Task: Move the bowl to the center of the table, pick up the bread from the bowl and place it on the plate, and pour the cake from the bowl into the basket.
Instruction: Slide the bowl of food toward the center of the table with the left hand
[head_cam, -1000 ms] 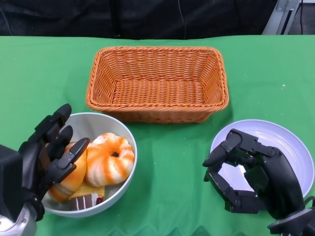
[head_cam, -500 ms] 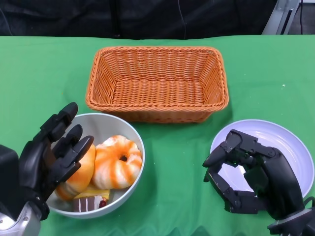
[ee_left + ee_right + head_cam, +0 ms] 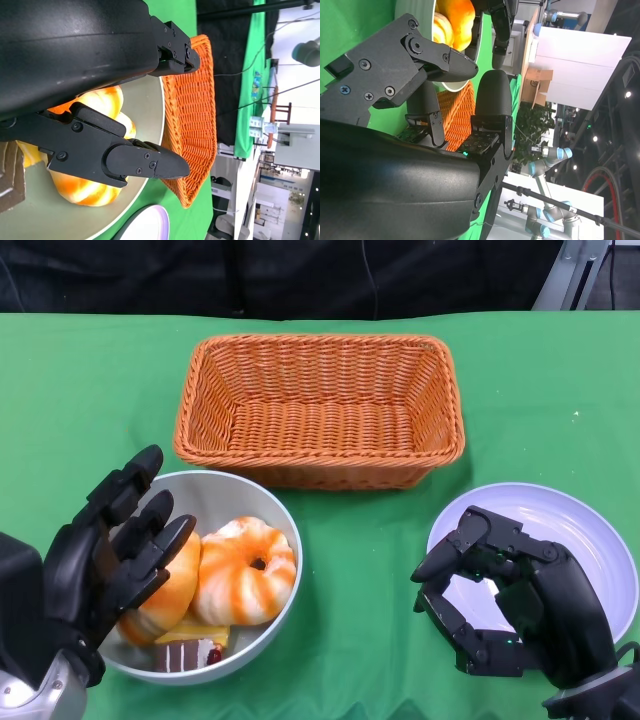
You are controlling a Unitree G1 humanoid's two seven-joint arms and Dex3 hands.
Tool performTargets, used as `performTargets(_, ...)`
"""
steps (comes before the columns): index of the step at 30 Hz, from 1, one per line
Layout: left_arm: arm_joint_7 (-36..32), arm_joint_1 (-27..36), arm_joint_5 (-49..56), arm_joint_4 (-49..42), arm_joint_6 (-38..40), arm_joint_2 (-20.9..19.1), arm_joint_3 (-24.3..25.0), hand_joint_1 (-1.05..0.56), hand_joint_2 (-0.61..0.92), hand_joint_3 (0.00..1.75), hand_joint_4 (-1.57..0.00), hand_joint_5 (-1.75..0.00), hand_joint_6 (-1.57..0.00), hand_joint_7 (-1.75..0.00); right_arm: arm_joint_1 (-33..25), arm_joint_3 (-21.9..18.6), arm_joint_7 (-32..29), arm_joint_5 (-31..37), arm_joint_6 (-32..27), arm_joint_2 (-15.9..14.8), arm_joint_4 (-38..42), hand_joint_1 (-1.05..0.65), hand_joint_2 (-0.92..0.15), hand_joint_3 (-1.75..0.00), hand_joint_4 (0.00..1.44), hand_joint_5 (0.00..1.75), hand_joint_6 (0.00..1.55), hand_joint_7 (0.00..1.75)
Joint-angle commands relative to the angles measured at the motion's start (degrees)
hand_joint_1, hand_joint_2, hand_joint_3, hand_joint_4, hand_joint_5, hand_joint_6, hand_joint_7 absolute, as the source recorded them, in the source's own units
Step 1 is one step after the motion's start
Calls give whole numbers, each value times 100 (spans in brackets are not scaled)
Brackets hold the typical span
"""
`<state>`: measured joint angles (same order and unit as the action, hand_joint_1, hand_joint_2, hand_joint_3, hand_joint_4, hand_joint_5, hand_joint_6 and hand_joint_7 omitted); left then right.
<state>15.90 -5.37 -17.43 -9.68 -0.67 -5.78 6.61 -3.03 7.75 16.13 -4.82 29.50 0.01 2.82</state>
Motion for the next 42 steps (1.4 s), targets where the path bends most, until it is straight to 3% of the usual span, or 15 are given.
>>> performTargets(1,96,130,108,-28,-27,-8,-73,-58,92,27,-15,-2,-19,0,-36,-18,-40,2,77,-14,-10,-19,-46,-99,73,149,69,126)
performTargets(3,99,130,115,-34,-40,-4,-72,-58,92,27,-15,-1,-19,0,-36,-18,-41,2,80,-14,-8,-19,-46,-99,73,149,69,125)
performTargets(6,-41,20,562,416,-646,-371,108,-61,92,17,-39,-6,-41,-4,6,-24,-5,-22,120,-22,54,-19,-46,-99,74,150,69,125)
performTargets(8,-29,6,664,523,-807,-452,162,-62,92,16,-45,-7,-46,-4,17,-25,5,-34,135,-21,72,-19,-46,-99,74,150,69,125)
performTargets(18,276,-150,471,417,-1432,-837,543,-63,92,18,-49,-4,-45,-1,-7,-15,43,-92,91,-22,38,-19,-47,-98,73,151,69,126)
performTargets(28,89,-644,1101,-936,-2461,-1274,750,-68,92,18,-49,-2,-44,0,-12,-8,30,-77,83,-21,31,-19,-46,-99,73,150,69,126)
performTargets(42,-178,-1235,1790,-2984,-3118,-1547,476,-65,92,22,-40,0,-36,0,-65,23,45,-95,54,-31,-45,-19,-46,-99,74,149,69,125)
